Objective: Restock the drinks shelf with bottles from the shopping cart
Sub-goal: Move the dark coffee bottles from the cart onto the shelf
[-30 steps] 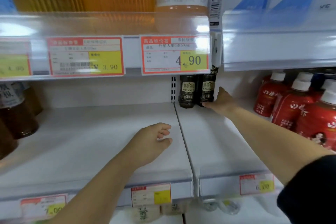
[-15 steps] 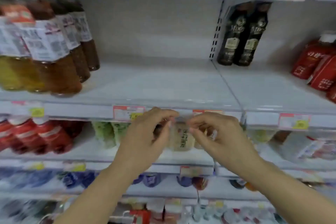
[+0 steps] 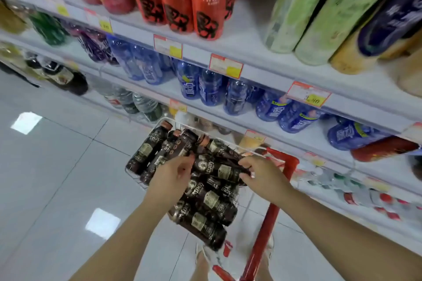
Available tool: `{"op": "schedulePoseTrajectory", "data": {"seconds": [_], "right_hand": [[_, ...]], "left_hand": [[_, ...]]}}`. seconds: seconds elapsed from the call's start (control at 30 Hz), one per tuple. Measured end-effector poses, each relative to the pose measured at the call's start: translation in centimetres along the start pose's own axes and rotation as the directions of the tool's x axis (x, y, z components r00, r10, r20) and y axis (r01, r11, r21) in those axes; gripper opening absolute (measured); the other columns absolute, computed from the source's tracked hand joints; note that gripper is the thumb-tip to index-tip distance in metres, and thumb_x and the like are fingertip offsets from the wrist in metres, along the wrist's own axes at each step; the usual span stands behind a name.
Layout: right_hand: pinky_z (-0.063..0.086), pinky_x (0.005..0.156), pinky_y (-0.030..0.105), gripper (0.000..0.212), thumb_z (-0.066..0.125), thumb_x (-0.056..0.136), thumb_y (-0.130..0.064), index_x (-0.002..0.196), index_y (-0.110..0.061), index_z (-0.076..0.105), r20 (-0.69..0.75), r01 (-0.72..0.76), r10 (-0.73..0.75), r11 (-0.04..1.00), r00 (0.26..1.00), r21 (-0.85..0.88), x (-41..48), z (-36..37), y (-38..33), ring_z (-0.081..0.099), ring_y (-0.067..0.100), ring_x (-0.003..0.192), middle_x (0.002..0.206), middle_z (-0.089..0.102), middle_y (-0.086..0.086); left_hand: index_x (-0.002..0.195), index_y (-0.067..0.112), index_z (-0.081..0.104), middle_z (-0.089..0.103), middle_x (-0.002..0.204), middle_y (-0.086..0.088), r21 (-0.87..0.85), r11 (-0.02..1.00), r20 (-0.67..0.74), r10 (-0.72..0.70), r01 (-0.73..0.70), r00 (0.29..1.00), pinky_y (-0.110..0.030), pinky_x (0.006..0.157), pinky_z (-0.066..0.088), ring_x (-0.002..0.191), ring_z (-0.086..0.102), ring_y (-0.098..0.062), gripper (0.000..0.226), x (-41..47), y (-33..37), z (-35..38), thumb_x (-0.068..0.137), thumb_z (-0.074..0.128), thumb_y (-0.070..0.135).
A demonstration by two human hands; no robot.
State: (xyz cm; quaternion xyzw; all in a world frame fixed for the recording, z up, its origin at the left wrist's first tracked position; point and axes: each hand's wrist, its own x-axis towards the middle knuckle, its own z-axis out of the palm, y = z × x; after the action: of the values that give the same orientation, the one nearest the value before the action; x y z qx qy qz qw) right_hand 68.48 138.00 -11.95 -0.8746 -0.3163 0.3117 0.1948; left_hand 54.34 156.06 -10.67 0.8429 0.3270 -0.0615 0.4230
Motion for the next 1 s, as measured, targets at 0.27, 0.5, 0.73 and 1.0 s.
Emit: {"op": "schedulePoseTrajectory", "data": {"seconds": [0.27, 0.5, 0.73, 1.0], "right_hand": [[0.031, 0.108, 0.034, 0.071, 0.060, 0.088, -0.031, 0.147, -0.020, 0.022, 0.170, -0.011, 0.065, 0.954, 0.983, -0.299, 5.6, 7.5, 1.9, 0.032, 0.025, 0.134, 0.147, 0.032, 0.005], [0.038, 0.099, 0.032, 0.070, 0.064, 0.083, -0.041, 0.141, -0.021, 0.030, 0.148, -0.011, 0.077, 0.914, 0.986, -0.406, 7.1, 8.0, 1.9, 0.042, 0.023, 0.126, 0.138, 0.042, 0.004], [0.038, 0.093, 0.027, 0.068, 0.069, 0.081, -0.038, 0.136, -0.012, 0.039, 0.169, -0.203, 0.211, 0.977, 0.963, -0.063, 4.1, 6.1, 0.9, 0.047, 0.021, 0.122, 0.137, 0.046, 0.007], [0.045, 0.075, 0.021, 0.056, 0.073, 0.076, -0.037, 0.124, -0.018, 0.052, 0.149, -0.299, 0.272, 0.932, 0.951, 0.204, 1.7, 3.6, 0.9, 0.058, 0.009, 0.095, 0.114, 0.061, -0.003]], "left_hand": [[0.125, 0.018, 0.056, 0.050, 0.130, 0.000, 0.063, 0.982, -0.032, -0.176, 0.177, 0.984, -0.016, 0.074, 0.039, 0.078, 0.050, -0.004, 0.032, 1.5, -8.7, 2.3, 0.094, 0.047, 0.015], [0.129, 0.020, 0.050, 0.047, 0.128, -0.004, 0.043, 0.981, -0.163, -0.178, 0.188, 0.970, -0.037, 0.088, 0.048, 0.102, 0.055, -0.021, 0.041, 3.0, -10.6, 2.4, 0.089, 0.053, 0.015], [0.145, 0.021, 0.020, 0.035, 0.140, -0.012, 0.124, 0.948, 0.038, -0.300, 0.293, 0.953, -0.035, 0.086, 0.047, 0.110, 0.053, -0.024, 0.077, 4.8, -11.1, 2.2, 0.084, 0.065, 0.032], [0.139, 0.026, 0.038, 0.063, 0.081, 0.005, 0.003, 0.966, -0.066, -0.257, 0.258, 0.964, -0.032, 0.071, 0.046, 0.094, 0.058, -0.026, 0.068, 4.6, -8.7, 0.4, 0.079, 0.069, 0.031]]}}
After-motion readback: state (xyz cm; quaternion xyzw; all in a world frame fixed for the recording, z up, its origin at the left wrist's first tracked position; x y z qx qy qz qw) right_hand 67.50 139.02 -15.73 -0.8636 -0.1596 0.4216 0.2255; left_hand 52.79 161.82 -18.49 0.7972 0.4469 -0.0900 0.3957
